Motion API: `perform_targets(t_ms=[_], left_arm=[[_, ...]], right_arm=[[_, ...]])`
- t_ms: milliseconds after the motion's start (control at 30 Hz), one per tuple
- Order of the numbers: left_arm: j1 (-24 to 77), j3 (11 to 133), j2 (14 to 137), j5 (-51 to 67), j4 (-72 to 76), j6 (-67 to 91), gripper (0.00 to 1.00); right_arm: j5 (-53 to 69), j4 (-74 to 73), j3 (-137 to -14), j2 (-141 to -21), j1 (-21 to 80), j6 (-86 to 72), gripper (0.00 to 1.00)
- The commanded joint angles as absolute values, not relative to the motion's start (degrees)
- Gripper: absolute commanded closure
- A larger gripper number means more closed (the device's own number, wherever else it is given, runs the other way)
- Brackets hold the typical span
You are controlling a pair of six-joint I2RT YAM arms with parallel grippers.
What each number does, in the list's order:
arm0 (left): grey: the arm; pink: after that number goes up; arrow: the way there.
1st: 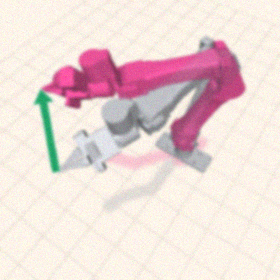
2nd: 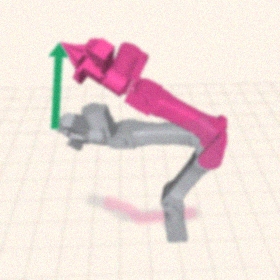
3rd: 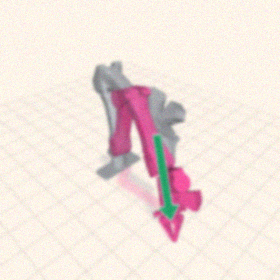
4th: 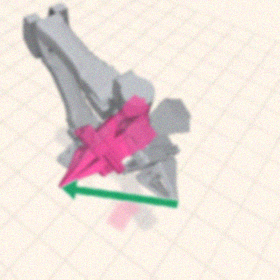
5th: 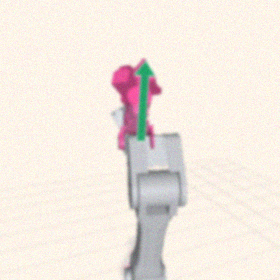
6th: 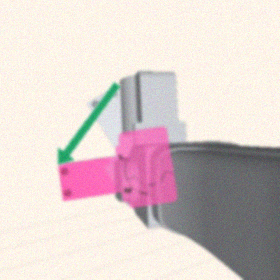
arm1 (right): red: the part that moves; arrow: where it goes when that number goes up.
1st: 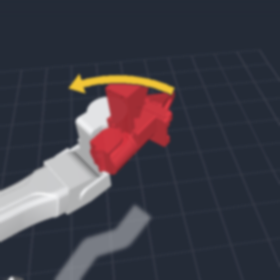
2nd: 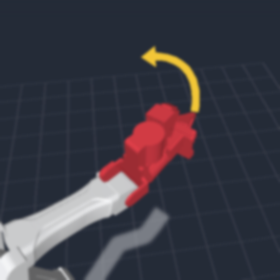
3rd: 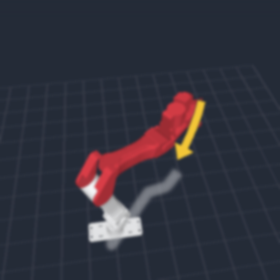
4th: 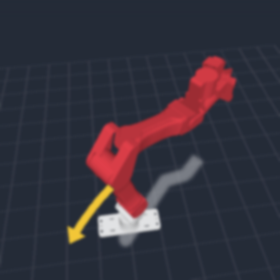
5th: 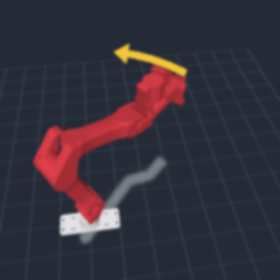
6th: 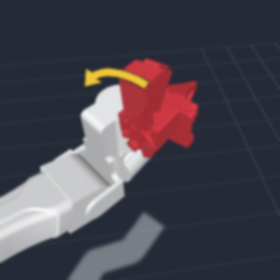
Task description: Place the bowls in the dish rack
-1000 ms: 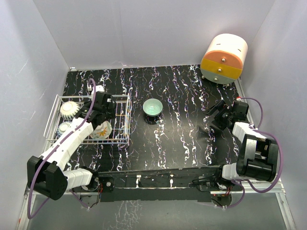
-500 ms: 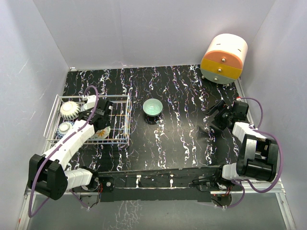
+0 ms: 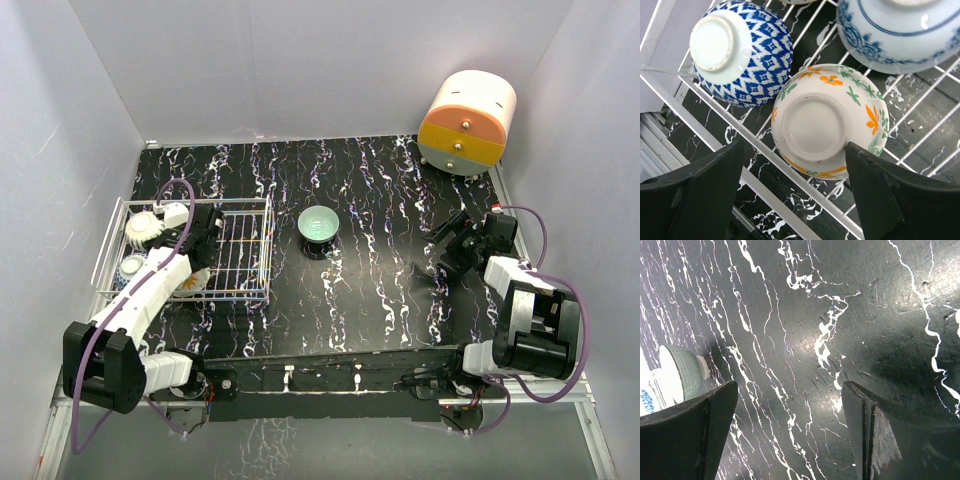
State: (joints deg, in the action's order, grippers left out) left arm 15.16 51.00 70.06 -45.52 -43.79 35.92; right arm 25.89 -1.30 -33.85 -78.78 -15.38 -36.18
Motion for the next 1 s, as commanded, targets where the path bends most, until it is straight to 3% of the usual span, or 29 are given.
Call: perform_targets(t_ms=[0, 133, 333, 467, 700, 967], left_arm=[[14.25, 53.59, 69.81, -47.87, -44.67, 36.75, 0.18], [14.3, 56.78, 67.91, -46.23, -43.53, 35.27, 0.18], [15.36, 59.42, 59.74, -34.57, -34.34, 26.59, 0.18], [22.01, 60.81, 58.41, -26.58, -28.34, 22.14, 0.22], [45.85, 63.16, 68.75, -30.96, -17.55, 11.06, 0.23], [50.67, 63.51, 80.71, -11.96, -1.88, -3.76, 0.22]], right_arm=[[26.7, 1.76, -33.83, -76.82, -15.21, -36.3, 0.13], [26.42, 1.33, -34.16, -76.56, -15.21, -36.25, 0.13], [26.05, 1.14, -34.53, -76.46, -15.21, -36.38, 0.13], [25.47, 1.05, -34.62, -76.77, -15.21, -36.31, 0.13], [24.48, 0.01, -35.48, -76.9, -15.21, -36.04, 0.13], [24.48, -0.56, -35.98, -77.05, -15.21, -35.99, 0.13]])
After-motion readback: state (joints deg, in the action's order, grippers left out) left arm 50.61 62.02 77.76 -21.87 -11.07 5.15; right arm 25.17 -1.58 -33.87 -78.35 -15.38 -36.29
